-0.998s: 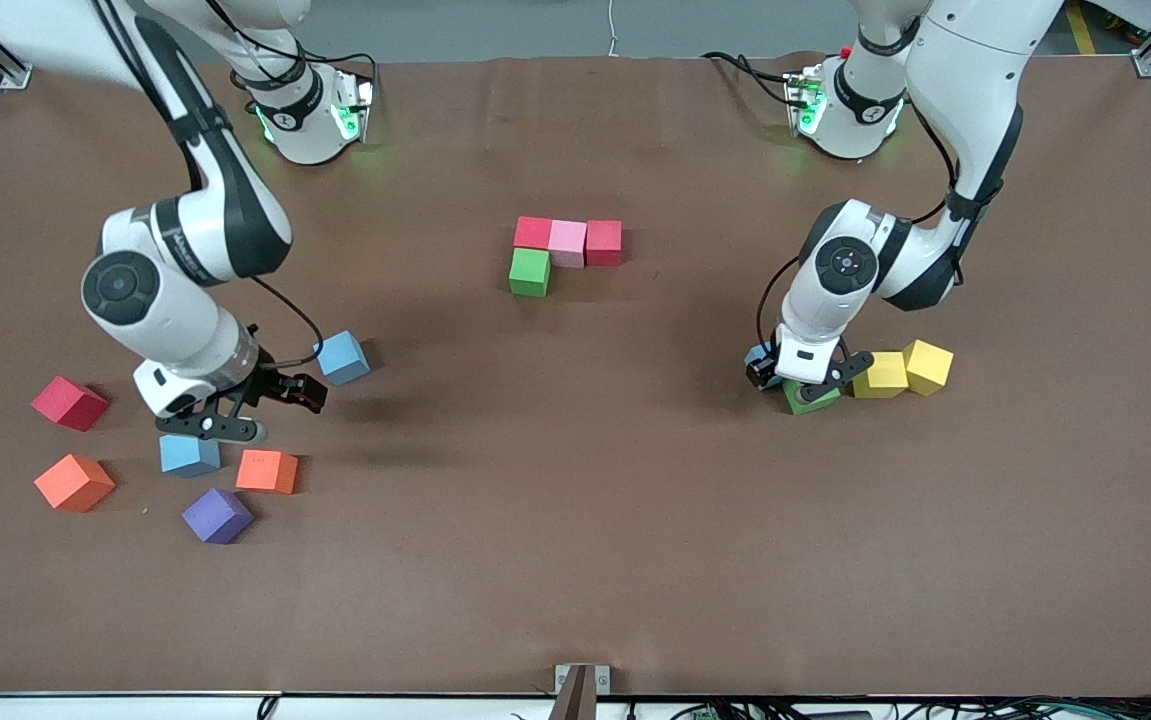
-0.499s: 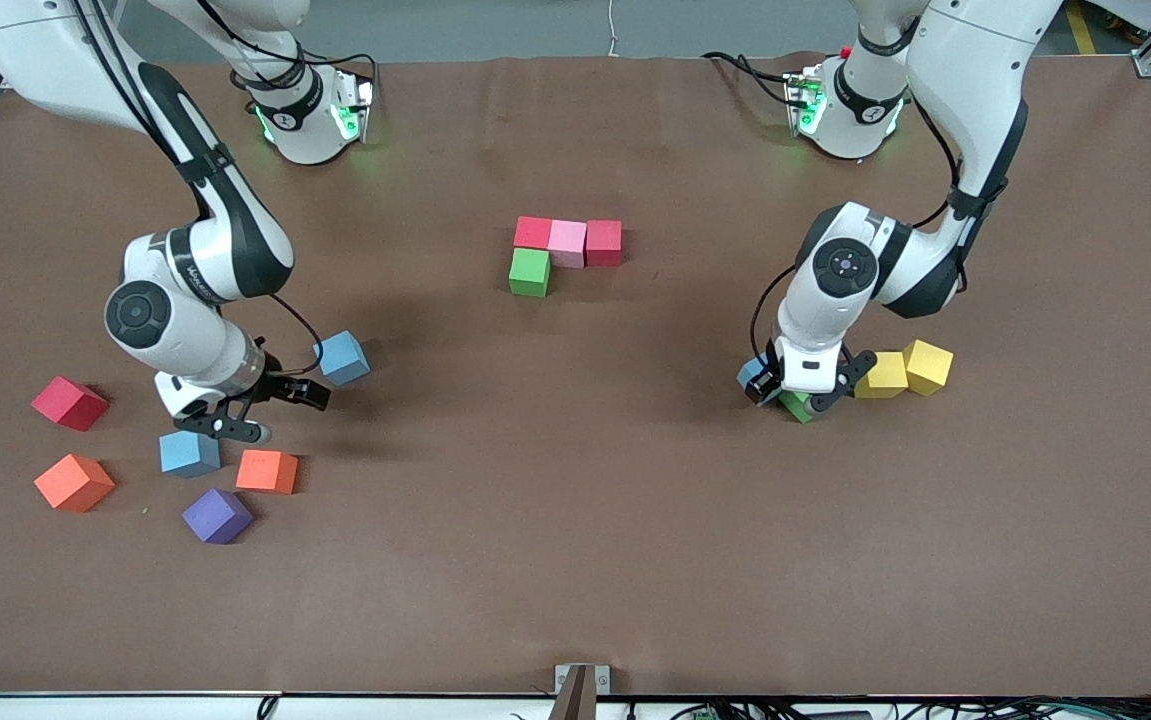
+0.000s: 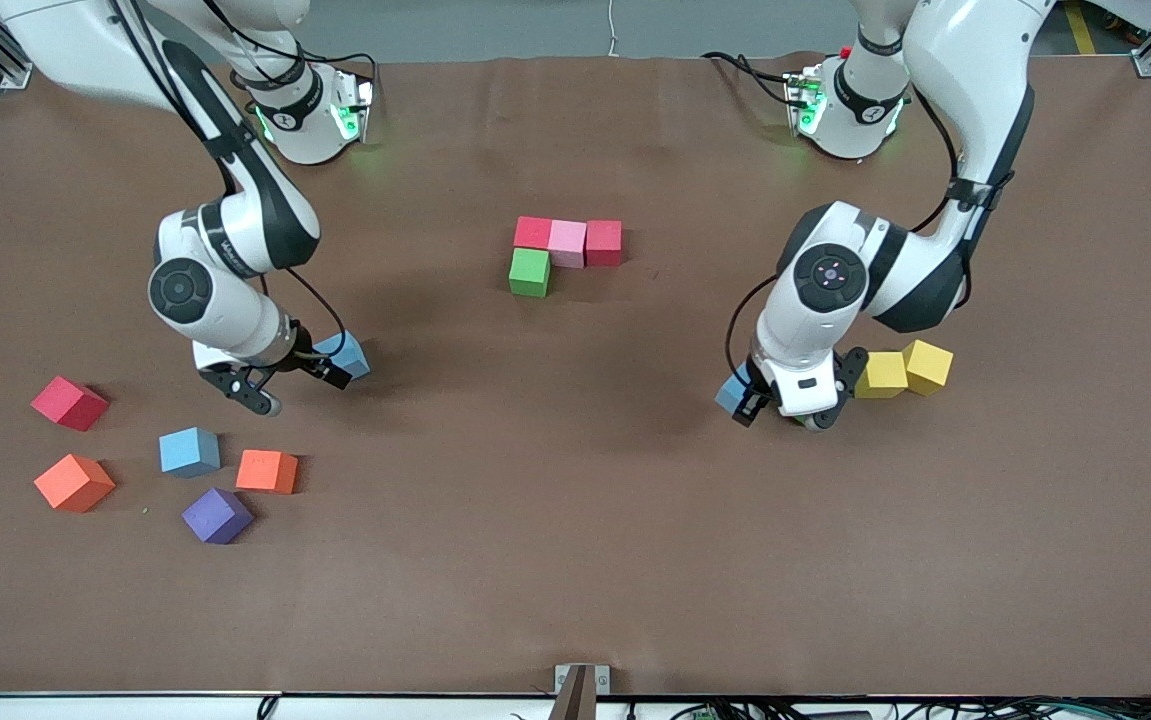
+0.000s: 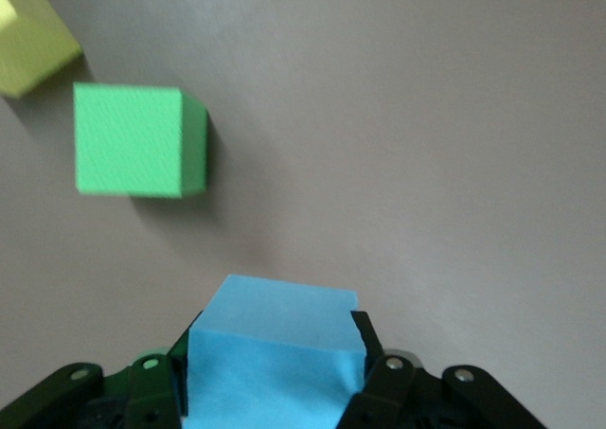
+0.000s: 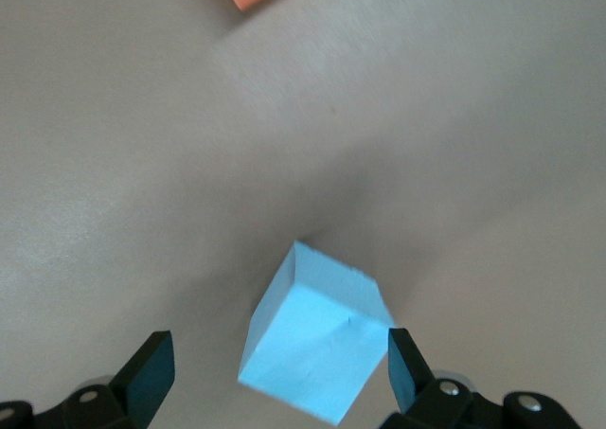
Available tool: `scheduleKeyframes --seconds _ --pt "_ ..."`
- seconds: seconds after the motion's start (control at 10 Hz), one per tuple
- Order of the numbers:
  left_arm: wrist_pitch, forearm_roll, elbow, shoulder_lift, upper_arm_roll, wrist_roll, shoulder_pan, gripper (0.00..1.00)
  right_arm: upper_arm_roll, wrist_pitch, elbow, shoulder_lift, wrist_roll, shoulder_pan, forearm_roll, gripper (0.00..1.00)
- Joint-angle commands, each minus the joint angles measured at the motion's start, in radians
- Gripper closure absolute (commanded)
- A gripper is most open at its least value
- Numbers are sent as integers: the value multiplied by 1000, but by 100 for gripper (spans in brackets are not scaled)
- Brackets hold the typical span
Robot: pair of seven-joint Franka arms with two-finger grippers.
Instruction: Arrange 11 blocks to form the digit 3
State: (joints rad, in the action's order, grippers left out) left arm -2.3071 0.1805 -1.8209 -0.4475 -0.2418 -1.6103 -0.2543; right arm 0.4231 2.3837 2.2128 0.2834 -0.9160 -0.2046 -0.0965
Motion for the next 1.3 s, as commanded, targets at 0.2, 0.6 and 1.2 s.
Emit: scheduleKeyframes --seconds 0.2,0.6,1.2 --pt "34 -16 153 -102 -2 -199 -58 82 11 148 131 -70 -289 19 37 1" --pt "35 -61 251 -163 -1 -342 -118 82 9 241 211 -79 -375 17 37 1" --pt "104 -52 252 -169 10 -592 -170 82 8 277 211 -75 -394 17 37 1"
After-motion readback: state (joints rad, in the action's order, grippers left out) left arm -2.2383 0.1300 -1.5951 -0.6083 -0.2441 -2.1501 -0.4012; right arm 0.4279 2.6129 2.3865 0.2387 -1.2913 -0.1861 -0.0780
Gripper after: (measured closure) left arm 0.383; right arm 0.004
